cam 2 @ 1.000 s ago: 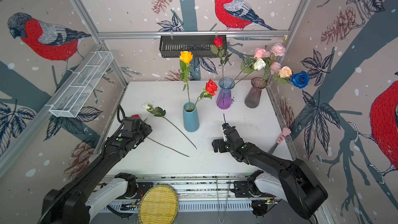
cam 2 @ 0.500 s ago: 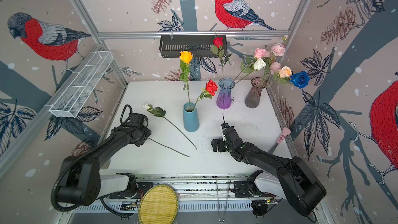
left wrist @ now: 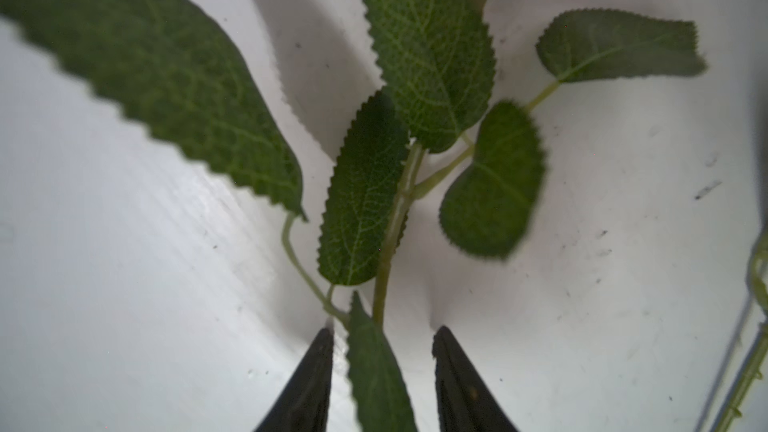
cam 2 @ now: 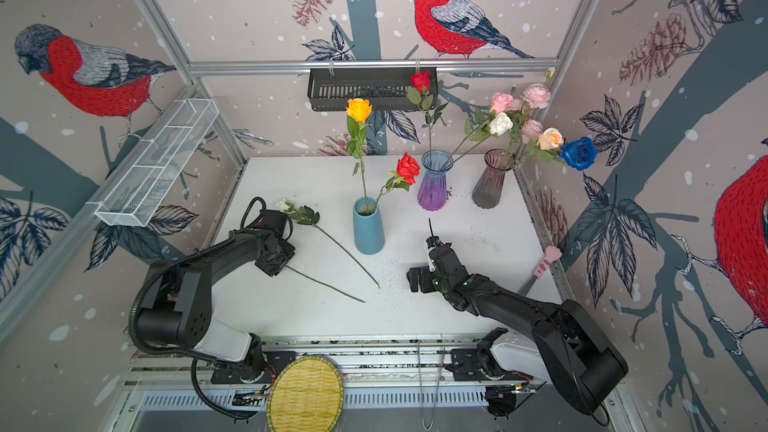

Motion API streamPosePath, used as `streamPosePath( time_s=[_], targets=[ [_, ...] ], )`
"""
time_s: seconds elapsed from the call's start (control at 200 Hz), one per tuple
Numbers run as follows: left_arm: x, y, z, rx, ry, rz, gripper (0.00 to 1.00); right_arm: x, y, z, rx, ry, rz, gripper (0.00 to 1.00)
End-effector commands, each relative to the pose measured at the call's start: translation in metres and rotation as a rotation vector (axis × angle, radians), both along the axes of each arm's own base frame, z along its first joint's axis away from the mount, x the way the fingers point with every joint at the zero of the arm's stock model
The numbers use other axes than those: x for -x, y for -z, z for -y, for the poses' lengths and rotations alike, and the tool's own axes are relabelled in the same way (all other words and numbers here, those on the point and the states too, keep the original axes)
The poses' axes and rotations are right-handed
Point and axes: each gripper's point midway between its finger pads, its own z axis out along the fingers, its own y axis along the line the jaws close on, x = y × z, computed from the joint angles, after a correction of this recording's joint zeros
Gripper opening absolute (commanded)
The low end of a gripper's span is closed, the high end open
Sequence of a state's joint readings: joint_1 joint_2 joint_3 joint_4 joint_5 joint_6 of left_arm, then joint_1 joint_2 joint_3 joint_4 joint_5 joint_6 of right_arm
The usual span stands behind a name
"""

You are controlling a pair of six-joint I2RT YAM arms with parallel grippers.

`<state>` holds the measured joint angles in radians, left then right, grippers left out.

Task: Arrange the flowers into the vase
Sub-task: 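Lower the left gripper to the red rose on the table and grasp its stem, then lift the red rose with the left gripper and carry it toward the teal vase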

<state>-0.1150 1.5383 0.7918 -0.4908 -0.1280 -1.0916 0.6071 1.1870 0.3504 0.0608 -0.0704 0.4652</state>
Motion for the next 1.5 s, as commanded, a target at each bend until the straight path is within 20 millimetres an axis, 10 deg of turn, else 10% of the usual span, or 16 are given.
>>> streamPosePath(
  time_s=[0.0, 0.195, 0.36, 0.61, 0.886, 1.036, 1.236, 1.496],
  targets=[
    [0.006, 0.006, -0.003, -0.013, -0.004, -0.052, 0.42, 0.01, 0.01, 0.006, 0.03, 0.003, -0.055, 1.0],
    [0.016, 0.018, -0.004, -0.03, 0.001, -0.186, 0.16, 0.01, 0.01, 0.006, 0.032, 0.005, -0.054, 1.0],
    [0.018, 0.016, -0.005, -0.029, -0.022, -0.175, 0.15, 0.01, 0.01, 0.006, 0.033, 0.004, -0.055, 1.0],
    [-0.002, -0.026, -0.006, -0.033, -0.029, -0.063, 0.05, 0.01, 0.01, 0.006, 0.03, 0.004, -0.053, 1.0],
    [-0.038, -0.15, -0.015, -0.052, -0.029, 0.348, 0.0, 0.01, 0.009, 0.006, 0.029, 0.003, -0.049, 1.0],
    [-0.05, -0.268, -0.01, -0.072, 0.088, 0.837, 0.0, 0.01, 0.008, 0.005, 0.03, -0.001, -0.044, 1.0],
    [-0.005, -0.423, 0.018, -0.1, 0.304, 1.564, 0.0, 0.011, 0.008, 0.004, 0.031, -0.006, -0.043, 1.0],
    [0.017, -0.498, 0.056, -0.055, 0.533, 1.891, 0.0, 0.011, 0.008, 0.003, 0.031, -0.009, -0.04, 1.0]
  ],
)
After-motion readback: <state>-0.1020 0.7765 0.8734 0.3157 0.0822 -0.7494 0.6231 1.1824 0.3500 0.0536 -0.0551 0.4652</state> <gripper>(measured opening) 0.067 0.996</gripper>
